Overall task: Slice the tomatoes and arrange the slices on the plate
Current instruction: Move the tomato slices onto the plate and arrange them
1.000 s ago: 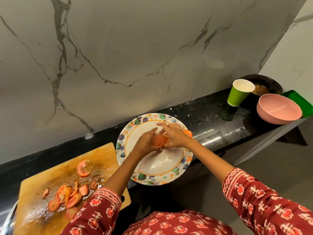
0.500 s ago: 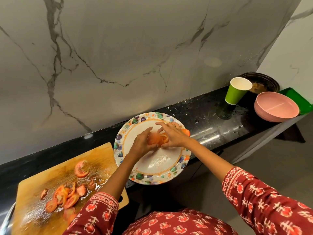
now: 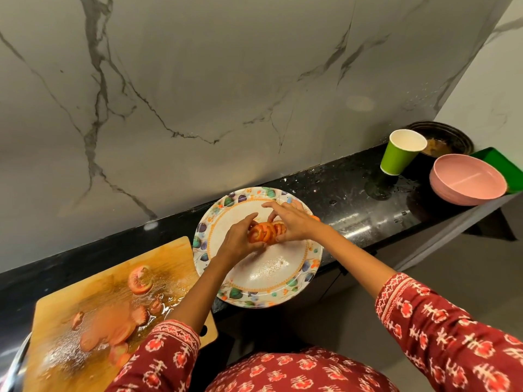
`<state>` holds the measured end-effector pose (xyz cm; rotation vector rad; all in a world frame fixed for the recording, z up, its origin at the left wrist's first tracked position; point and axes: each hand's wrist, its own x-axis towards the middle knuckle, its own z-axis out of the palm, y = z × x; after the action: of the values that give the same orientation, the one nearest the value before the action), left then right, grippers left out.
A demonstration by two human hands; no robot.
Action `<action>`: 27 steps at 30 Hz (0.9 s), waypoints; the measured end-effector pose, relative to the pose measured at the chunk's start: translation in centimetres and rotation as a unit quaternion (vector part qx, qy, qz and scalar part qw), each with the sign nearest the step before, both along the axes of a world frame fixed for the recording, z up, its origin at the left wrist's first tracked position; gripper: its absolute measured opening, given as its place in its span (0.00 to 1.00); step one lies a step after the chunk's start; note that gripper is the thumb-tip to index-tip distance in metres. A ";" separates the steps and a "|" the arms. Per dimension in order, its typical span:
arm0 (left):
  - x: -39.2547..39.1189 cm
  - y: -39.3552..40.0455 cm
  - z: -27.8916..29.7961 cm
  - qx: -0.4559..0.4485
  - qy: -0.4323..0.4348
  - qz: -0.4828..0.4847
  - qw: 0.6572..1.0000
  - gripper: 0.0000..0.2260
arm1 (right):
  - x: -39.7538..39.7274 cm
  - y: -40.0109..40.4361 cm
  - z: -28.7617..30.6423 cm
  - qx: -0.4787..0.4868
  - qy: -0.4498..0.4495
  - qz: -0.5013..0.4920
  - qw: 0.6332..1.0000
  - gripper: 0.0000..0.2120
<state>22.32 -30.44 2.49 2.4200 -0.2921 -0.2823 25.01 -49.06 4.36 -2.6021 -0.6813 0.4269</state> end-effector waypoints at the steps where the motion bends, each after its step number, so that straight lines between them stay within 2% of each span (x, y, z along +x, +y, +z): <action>1: 0.0 -0.1 0.0 0.001 0.001 0.000 1.000 0.35 | 0.0 0.0 0.0 -0.003 0.005 0.002 1.000 0.41; 7: 0.2 -0.5 -0.1 0.007 0.003 0.010 1.000 0.35 | -0.2 0.3 -0.2 -0.004 0.002 0.008 1.000 0.41; 11: 0.1 -0.7 -0.2 0.021 -0.005 -0.002 1.000 0.36 | -0.3 0.6 -0.4 0.002 -0.002 -0.004 1.000 0.38; 23: 0.0 -1.0 -0.1 -0.019 -0.015 0.009 1.000 0.38 | -0.2 0.7 -0.1 0.031 0.020 0.001 0.999 0.35; 27: -0.1 -1.0 -0.1 -0.025 -0.022 0.007 0.999 0.37 | -0.2 0.5 -0.1 0.030 -0.006 -0.001 1.000 0.32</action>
<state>22.23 -31.43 2.35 2.3799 -0.2984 -0.2118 24.85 -48.54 4.23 -2.5501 -0.6838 0.3845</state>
